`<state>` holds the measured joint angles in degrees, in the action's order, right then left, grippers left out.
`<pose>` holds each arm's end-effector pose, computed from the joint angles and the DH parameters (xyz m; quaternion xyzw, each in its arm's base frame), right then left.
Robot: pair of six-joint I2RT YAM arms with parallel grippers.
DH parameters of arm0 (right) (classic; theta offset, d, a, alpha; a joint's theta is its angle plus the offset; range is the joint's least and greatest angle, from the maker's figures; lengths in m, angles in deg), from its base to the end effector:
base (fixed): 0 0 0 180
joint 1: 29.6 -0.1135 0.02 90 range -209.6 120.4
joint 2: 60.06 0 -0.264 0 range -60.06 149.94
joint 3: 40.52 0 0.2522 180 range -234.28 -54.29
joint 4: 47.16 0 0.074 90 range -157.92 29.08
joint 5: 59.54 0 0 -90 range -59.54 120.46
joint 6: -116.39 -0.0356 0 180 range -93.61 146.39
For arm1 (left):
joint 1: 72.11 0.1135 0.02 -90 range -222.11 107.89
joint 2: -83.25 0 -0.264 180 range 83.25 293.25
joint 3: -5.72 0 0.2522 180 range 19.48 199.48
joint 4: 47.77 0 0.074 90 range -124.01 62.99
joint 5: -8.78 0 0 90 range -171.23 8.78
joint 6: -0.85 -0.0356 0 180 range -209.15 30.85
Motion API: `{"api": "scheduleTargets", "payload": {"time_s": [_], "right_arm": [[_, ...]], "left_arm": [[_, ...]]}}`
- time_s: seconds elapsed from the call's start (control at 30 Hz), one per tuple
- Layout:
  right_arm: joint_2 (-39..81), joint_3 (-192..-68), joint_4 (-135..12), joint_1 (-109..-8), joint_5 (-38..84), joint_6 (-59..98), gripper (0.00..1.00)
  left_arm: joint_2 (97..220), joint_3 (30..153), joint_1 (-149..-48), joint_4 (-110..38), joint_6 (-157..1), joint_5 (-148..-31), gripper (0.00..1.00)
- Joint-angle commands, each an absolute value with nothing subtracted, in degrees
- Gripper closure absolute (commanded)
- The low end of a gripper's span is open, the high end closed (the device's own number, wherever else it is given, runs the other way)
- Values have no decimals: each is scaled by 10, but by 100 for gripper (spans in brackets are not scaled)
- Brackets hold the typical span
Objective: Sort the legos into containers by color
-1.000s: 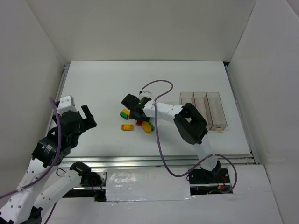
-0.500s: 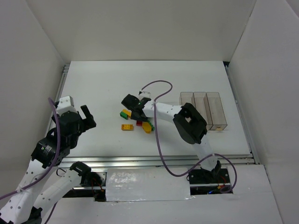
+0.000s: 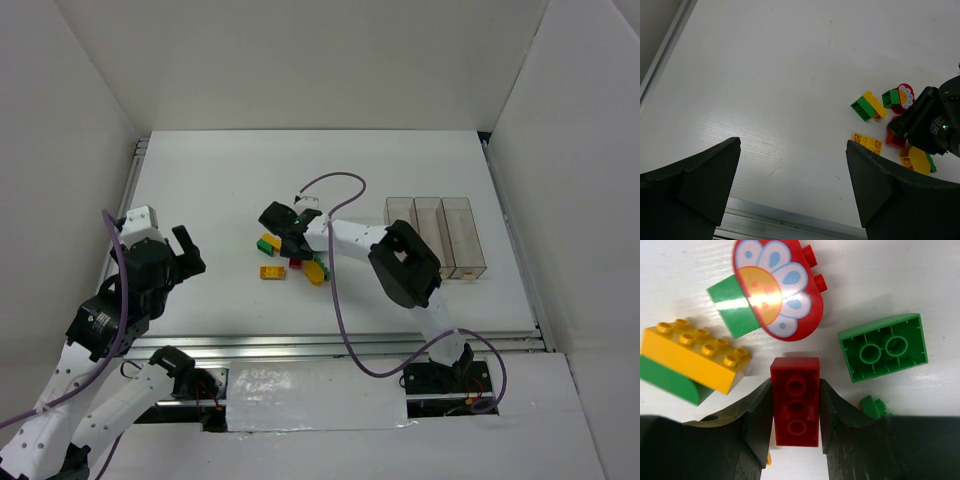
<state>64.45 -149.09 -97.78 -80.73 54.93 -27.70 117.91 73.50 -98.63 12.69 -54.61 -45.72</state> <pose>0.2966 0.3445 0.1642 0.0677 0.9555 0.0317 0.2854 0.1037 -0.0286 0.3541 -0.2150 0.8004 -0.0273 0.5588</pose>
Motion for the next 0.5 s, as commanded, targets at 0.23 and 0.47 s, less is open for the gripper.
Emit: {"api": "scheduleTargets", "payload": {"time_s": [0.23,0.47], "right_arm": [[394,-1384,-881,-751,485,-77,80],[303,-1289,-910,-556,414,49,82]], "left_arm": [[1171,737,-989,108,-554,-455,0],[1167,737,-989,108,-552,-457,0]]}}
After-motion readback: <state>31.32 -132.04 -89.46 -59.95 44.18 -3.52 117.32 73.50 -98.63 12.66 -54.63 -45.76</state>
